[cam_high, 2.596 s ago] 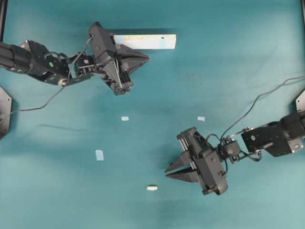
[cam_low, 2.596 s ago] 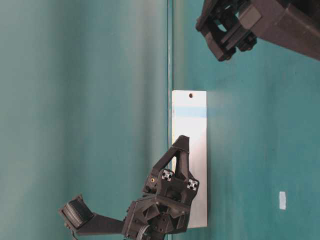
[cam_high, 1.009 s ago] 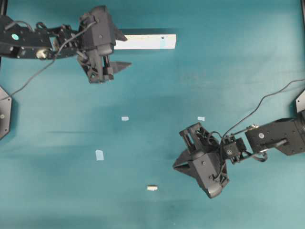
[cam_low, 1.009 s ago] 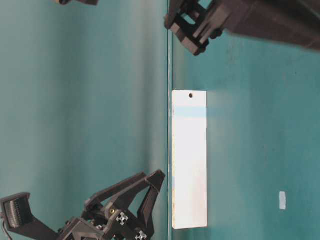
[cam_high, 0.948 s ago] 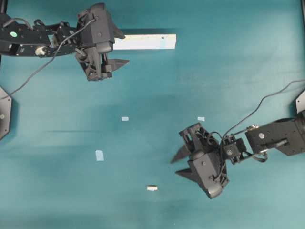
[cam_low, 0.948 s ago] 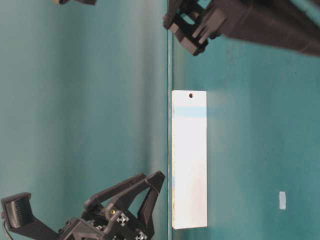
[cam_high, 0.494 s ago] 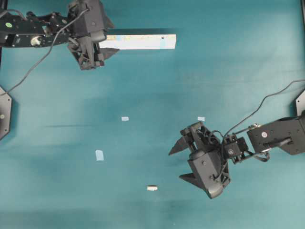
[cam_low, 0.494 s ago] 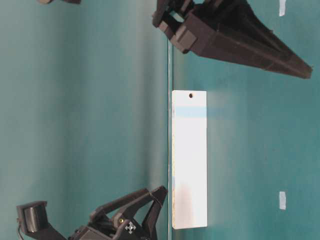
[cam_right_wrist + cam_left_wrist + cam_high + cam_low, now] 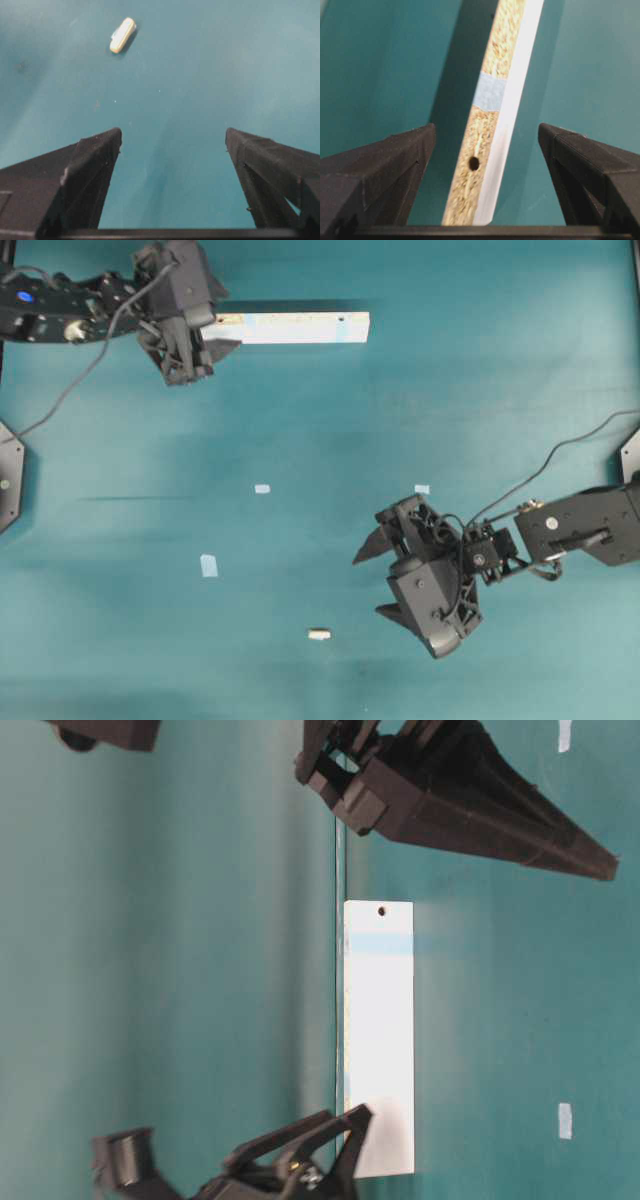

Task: Move the wooden board into place and insert the rod into its hole.
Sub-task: 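Close the left gripper on the white board's edge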

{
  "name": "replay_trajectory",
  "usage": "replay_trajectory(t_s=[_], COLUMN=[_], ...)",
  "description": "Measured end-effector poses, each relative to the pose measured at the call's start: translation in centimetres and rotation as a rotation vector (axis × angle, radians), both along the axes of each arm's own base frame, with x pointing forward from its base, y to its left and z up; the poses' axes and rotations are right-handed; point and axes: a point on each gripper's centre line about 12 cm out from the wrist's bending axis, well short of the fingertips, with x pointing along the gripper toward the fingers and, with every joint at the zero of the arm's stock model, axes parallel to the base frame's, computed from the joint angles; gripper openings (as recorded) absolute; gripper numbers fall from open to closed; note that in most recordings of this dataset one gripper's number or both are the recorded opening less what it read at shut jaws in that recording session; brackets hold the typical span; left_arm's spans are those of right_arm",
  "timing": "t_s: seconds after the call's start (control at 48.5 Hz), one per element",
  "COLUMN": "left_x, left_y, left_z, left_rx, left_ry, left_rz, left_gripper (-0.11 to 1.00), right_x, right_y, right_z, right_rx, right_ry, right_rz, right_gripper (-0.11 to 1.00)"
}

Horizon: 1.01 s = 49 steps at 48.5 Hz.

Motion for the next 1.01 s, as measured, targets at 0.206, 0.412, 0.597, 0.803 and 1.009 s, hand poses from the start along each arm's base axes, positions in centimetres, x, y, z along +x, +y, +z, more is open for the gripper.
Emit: replay_trajectory(t_s=[0.206, 0.412, 0.597, 0.803, 1.009], left_x=[1.3, 2.4, 3.0, 3.3, 3.4], left_y=[0.8, 1.0, 0.5, 0.5, 0.5], left_z=[-0.9, -2.0, -3.2, -3.3, -3.2], left_rx=[-0.007, -0.015, -0.029, -0.029, -0.027], left_ry=[0.012, 0.029, 0.054, 0.054, 0.046], left_rz=[0.0, -0.009, -0.029, -0.032, -0.031], left_gripper=[0.91, 0.91, 0.91, 0.91, 0.86], right_x=[0.0, 0.0, -0.1, -0.2, -0.2], right_y=[0.0, 0.0, -0.1, -0.1, -0.1], right_z=[-0.1, -0.1, -0.2, -0.3, -0.4], right_rx=[-0.009, -0.01, -0.016, -0.016, -0.017], right_ry=[0.018, 0.024, 0.04, 0.048, 0.051], right_rz=[-0.001, -0.003, -0.004, -0.006, -0.006], right_gripper=[0.97, 0.97, 0.97, 0.97, 0.97])
